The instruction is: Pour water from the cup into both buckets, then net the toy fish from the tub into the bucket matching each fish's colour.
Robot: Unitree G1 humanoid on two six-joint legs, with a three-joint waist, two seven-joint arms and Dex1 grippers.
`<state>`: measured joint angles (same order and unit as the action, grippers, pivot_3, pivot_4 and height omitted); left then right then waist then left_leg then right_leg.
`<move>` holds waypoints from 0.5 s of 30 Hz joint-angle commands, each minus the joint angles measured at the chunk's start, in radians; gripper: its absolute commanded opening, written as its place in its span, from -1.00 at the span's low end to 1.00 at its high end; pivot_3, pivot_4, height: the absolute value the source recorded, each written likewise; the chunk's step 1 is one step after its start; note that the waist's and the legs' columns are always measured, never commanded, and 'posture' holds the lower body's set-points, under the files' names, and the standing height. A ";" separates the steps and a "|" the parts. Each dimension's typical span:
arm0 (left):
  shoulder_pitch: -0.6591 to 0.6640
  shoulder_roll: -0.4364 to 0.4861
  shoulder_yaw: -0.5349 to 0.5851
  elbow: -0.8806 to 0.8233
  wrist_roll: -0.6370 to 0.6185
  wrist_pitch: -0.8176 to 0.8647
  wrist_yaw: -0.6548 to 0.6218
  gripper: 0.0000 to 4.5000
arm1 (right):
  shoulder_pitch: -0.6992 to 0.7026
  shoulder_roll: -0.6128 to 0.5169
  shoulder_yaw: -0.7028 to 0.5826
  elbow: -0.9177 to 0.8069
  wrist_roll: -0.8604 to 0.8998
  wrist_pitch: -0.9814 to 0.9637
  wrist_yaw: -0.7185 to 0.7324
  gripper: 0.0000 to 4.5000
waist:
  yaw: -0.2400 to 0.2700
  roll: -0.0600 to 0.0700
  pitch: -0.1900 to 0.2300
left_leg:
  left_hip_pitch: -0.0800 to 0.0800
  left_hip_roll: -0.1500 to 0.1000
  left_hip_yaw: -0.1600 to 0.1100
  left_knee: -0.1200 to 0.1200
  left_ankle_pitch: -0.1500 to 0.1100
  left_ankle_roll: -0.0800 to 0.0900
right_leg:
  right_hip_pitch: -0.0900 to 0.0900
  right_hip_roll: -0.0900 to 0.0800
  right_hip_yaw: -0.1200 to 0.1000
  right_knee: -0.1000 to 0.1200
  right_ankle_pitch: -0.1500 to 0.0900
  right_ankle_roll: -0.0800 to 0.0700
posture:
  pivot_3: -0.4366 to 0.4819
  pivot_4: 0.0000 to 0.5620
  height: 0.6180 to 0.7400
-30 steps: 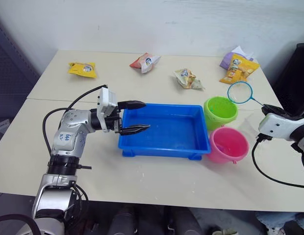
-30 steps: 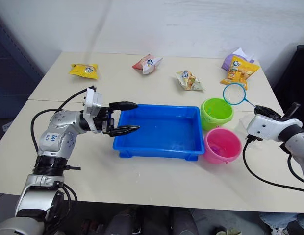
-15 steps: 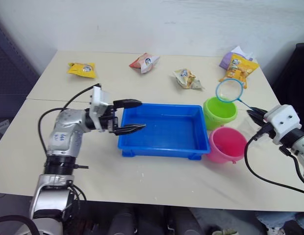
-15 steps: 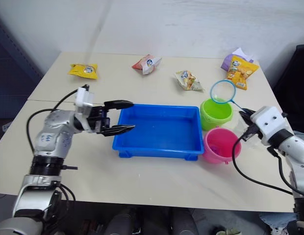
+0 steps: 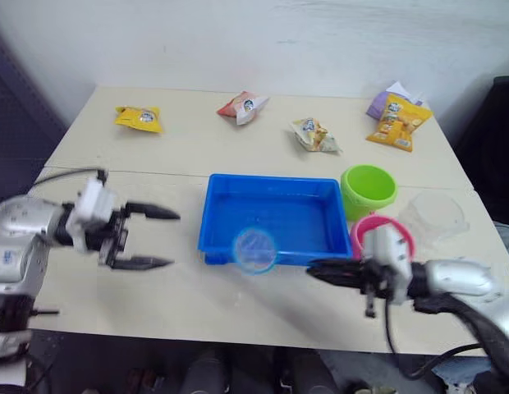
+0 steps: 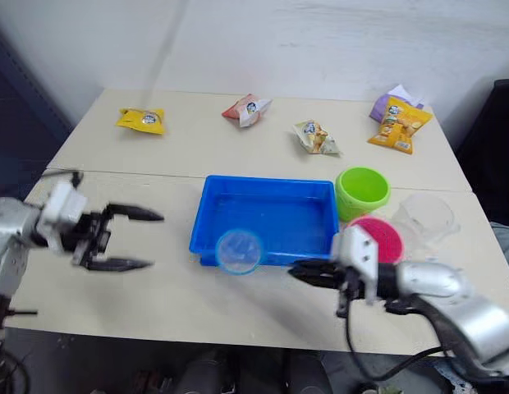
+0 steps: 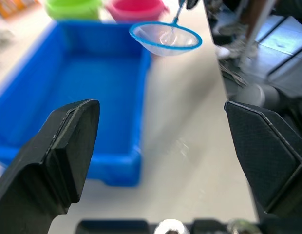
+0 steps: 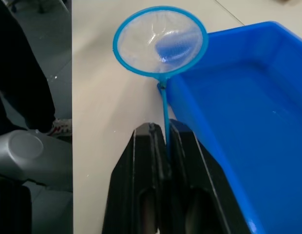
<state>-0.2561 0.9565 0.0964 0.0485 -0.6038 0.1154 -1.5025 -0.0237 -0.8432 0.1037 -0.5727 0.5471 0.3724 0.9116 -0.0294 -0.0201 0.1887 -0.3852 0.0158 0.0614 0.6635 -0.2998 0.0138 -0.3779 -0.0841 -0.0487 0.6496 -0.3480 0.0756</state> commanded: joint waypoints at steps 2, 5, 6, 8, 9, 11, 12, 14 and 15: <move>0.115 -0.016 0.012 -0.083 -0.012 -0.028 -0.060 0.96 | -0.016 0.076 0.163 0.108 -0.205 -0.154 0.030 -1.00 | 0.001 0.000 0.000 | 0.000 0.000 0.000 0.000 0.000 0.000 | 0.000 0.000 -0.001 0.000 0.000 0.000 | -0.05 -0.47 0.97; 0.183 -0.032 0.002 -0.120 0.012 -0.060 -0.038 0.96 | -0.051 0.135 0.236 0.207 -0.284 -0.218 0.050 -1.00 | 0.002 0.000 0.000 | 0.000 0.000 -0.001 0.000 0.000 -0.001 | 0.000 -0.001 -0.001 0.000 0.000 0.000 | -0.05 -0.47 0.97; 0.194 -0.038 0.004 -0.127 0.013 -0.061 -0.027 0.96 | -0.060 0.151 0.247 0.233 -0.296 -0.239 0.058 -1.00 | 0.001 0.000 0.000 | 0.000 0.000 -0.001 0.000 0.000 -0.001 | 0.000 -0.001 -0.001 0.000 0.000 0.000 | -0.05 -0.47 0.97; 0.217 -0.049 0.010 -0.148 0.001 -0.037 -0.002 0.96 | -0.076 0.184 0.276 0.306 -0.320 -0.285 0.085 -1.00 | 0.001 0.000 0.000 | 0.000 0.000 -0.001 0.000 0.000 -0.001 | 0.000 0.000 -0.001 0.000 0.000 -0.001 | -0.05 -0.47 0.97; 0.225 -0.052 0.012 -0.158 -0.003 -0.026 0.005 0.96 | -0.082 0.197 0.285 0.340 -0.334 -0.309 0.094 -1.00 | 0.001 0.000 0.000 | 0.000 0.000 -0.001 0.000 0.000 -0.001 | 0.000 0.000 -0.002 0.000 0.000 -0.001 | -0.05 -0.47 0.97; 0.237 -0.051 0.013 -0.179 -0.010 -0.004 0.006 0.96 | -0.094 0.219 0.303 0.403 -0.357 -0.339 0.111 -1.00 | 0.001 0.000 0.000 | 0.000 0.000 -0.001 0.000 0.000 -0.001 | 0.000 0.000 -0.002 0.001 0.000 -0.001 | -0.05 -0.47 0.97; 0.238 -0.051 0.015 -0.190 -0.013 0.007 0.011 0.96 | -0.103 0.248 0.299 0.438 -0.352 -0.333 0.100 -1.00 | 0.001 0.000 0.000 | 0.000 0.000 -0.001 0.000 0.000 -0.001 | 0.000 0.000 -0.002 0.001 0.000 -0.001 | -0.05 -0.47 0.97; 0.238 -0.052 0.021 -0.202 -0.014 0.021 0.017 0.96 | -0.115 0.275 0.300 0.483 -0.356 -0.336 0.107 -1.00 | 0.001 0.000 0.000 | 0.000 0.000 -0.001 0.000 0.000 -0.001 | 0.000 -0.001 -0.002 0.001 0.000 -0.001 | -0.05 -0.47 0.97; 0.237 -0.049 0.025 -0.205 -0.016 0.032 0.019 0.99 | -0.114 0.277 0.300 0.490 -0.349 -0.337 0.131 -0.82 | 0.000 0.000 0.000 | 0.000 0.000 -0.001 0.000 0.000 -0.001 | 0.000 -0.001 -0.002 0.002 0.000 -0.001 | -0.05 -0.47 0.97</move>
<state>-0.0228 0.9046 0.0972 -0.1235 -0.5979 0.1343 -1.4867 -0.1364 -0.5625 0.4091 -0.0767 0.1860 0.0540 1.0173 -0.0295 -0.0198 0.1888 -0.3849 0.0156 0.0603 0.6635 -0.3000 0.0132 -0.3778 -0.0847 -0.0508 0.6514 -0.3485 0.0748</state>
